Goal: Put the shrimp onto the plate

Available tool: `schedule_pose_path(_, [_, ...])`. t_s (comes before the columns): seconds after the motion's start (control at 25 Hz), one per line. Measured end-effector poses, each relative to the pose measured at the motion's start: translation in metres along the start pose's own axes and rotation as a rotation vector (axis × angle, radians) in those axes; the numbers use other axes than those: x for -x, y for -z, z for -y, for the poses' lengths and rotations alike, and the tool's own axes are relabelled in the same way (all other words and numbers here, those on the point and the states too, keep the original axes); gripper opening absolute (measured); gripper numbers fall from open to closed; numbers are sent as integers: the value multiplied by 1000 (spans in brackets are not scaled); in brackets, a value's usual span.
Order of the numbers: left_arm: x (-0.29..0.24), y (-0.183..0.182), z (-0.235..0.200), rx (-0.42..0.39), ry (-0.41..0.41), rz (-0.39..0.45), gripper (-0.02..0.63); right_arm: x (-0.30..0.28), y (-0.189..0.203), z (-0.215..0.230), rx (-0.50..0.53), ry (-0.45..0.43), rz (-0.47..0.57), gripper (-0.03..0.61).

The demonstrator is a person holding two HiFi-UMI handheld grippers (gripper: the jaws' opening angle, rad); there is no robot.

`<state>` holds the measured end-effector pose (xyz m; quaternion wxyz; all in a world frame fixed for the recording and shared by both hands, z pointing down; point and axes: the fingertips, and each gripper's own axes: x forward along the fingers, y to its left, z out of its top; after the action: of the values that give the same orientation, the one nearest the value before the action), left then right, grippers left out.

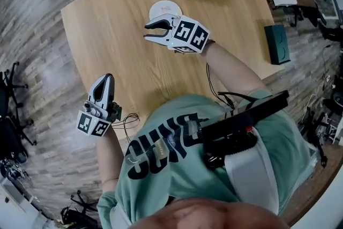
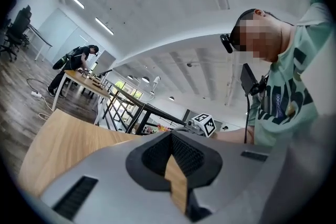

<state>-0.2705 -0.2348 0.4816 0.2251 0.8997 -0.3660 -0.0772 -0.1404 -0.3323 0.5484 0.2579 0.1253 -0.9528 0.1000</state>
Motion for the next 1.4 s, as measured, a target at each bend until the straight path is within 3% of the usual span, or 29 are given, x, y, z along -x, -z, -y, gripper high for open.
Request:
schedule_pose_path(0.4, [68,-13,29,-5,86,-18,-5,26,-36,-75,-51,39,78,9])
schedule_pose_path(0.72, [78,-12,75,1,96,-21,-5,102,-56,-96,-45,91,150,8])
schedule_pose_path(1.04, [14,18,188,-6,137,-24,-5,237,-3,-108,-32,135,200,8])
schedule_pose_path(1.2, [-18,45,253,39,156,-16,-5,305,42,-125,-15,130,196,8])
schedule_pose_path(1.4, [-42,59,309,27,147,-19,-5,355,80,-139,-11,101,198,8])
